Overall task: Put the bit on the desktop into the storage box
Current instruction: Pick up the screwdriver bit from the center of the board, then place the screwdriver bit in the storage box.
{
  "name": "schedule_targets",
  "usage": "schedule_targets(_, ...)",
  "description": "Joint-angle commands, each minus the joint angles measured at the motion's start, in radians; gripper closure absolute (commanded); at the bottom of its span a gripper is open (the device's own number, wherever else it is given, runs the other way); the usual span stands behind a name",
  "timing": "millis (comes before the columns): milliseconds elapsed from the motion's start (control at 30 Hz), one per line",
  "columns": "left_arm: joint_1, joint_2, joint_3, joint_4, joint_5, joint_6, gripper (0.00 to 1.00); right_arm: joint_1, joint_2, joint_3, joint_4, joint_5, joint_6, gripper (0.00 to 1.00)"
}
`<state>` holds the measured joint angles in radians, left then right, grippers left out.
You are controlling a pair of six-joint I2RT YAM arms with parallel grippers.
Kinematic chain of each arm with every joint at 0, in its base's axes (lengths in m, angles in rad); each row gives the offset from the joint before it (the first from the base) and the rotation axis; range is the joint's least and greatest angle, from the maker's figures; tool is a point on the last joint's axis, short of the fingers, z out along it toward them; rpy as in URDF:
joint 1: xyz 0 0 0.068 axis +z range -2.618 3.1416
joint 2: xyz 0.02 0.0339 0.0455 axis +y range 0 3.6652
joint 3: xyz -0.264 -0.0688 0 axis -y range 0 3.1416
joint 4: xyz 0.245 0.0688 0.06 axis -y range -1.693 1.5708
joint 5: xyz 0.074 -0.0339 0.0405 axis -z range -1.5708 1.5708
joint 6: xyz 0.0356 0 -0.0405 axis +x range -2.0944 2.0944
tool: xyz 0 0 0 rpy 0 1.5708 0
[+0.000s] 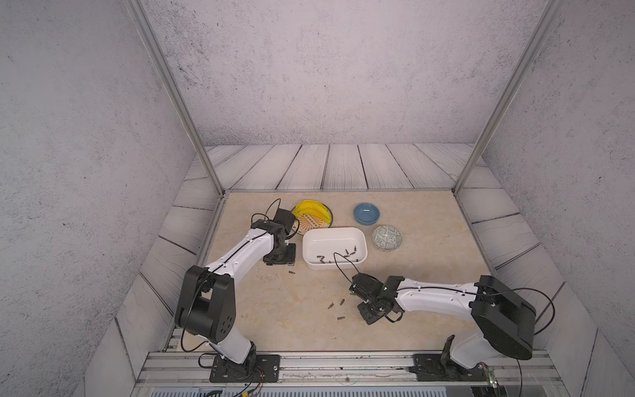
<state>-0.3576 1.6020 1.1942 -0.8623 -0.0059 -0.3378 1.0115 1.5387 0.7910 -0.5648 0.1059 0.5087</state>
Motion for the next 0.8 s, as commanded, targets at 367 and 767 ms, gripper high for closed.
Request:
schedule_targets(367, 0.008, -0.015, -0.069, 0.031, 0.016, -0.013, 0.49, -0.002, 0.013, -0.007, -0.091, 0.065, 0.049, 1.00)
schedule_targets(767, 0.008, -0.016, -0.124, 0.065, 0.032, -0.032, 0.49, -0.056, -0.069, 0.242, -0.269, 0.164, -0.058, 1.00)
